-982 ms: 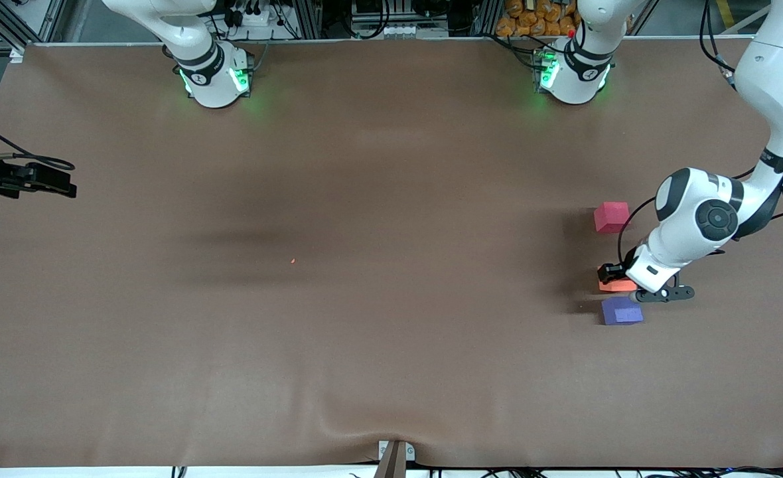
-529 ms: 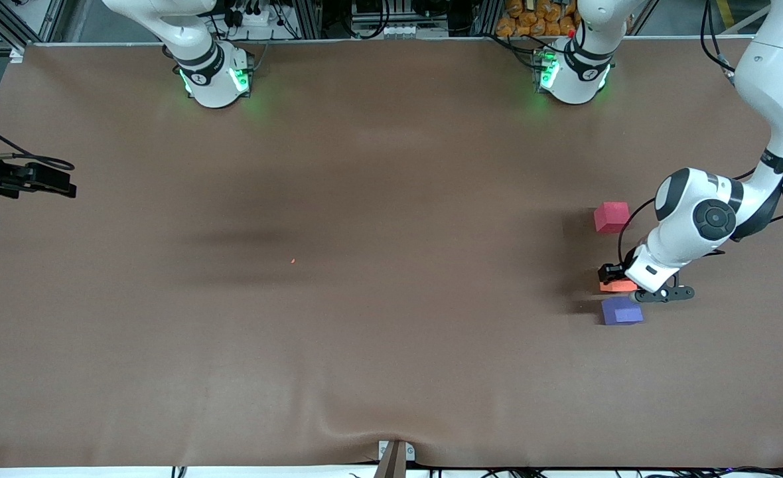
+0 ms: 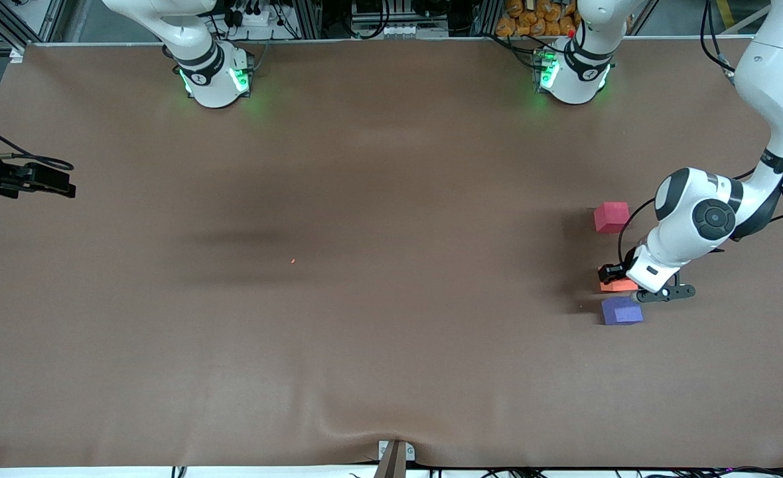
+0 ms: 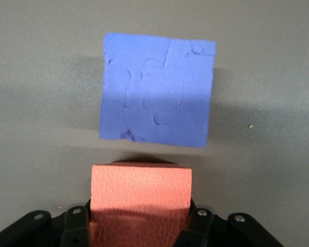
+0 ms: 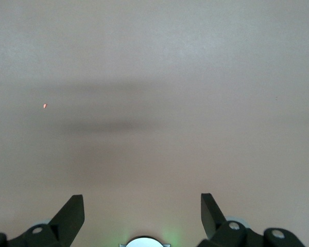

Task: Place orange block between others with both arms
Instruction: 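Lower the orange cube between the pink and blue cubes, then set the orange cube down on the table between the cubes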

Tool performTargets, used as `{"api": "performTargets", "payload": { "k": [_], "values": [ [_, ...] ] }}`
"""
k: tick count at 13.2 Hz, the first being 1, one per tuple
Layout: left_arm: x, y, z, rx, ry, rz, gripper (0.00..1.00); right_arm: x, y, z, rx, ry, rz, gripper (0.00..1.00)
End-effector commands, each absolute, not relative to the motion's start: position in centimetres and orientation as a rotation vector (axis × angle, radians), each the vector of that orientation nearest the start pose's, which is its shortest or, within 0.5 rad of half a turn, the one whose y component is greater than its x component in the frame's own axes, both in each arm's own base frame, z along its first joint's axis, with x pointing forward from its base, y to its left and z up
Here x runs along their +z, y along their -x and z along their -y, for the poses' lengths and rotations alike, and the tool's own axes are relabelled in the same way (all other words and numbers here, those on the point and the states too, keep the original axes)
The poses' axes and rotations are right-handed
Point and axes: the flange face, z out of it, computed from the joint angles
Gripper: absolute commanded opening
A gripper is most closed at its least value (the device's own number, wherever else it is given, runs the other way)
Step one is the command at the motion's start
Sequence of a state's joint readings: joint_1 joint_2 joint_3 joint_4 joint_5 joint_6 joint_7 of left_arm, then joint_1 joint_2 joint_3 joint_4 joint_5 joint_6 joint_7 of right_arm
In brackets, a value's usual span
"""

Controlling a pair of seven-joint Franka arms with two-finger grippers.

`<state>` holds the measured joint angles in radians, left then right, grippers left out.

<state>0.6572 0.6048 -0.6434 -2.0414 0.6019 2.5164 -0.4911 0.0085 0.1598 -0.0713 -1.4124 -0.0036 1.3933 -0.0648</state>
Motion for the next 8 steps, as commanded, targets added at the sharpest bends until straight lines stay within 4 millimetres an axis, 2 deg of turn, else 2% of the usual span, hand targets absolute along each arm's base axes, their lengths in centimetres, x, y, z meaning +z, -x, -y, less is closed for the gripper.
{"api": "performTargets", "payload": {
  "k": [1, 8],
  "values": [
    [18.4, -58.0, -0.7, -0.047, 3.129, 0.176, 0.0, 60.0, -57.5, 3.4, 0.274, 3.128, 0.004, 1.0],
    [18.1, -56.2, 0.2, -0.008, 3.117, 0.181, 0.0, 60.0, -57.5, 3.6, 0.274, 3.128, -0.003, 1.0]
  ]
}}
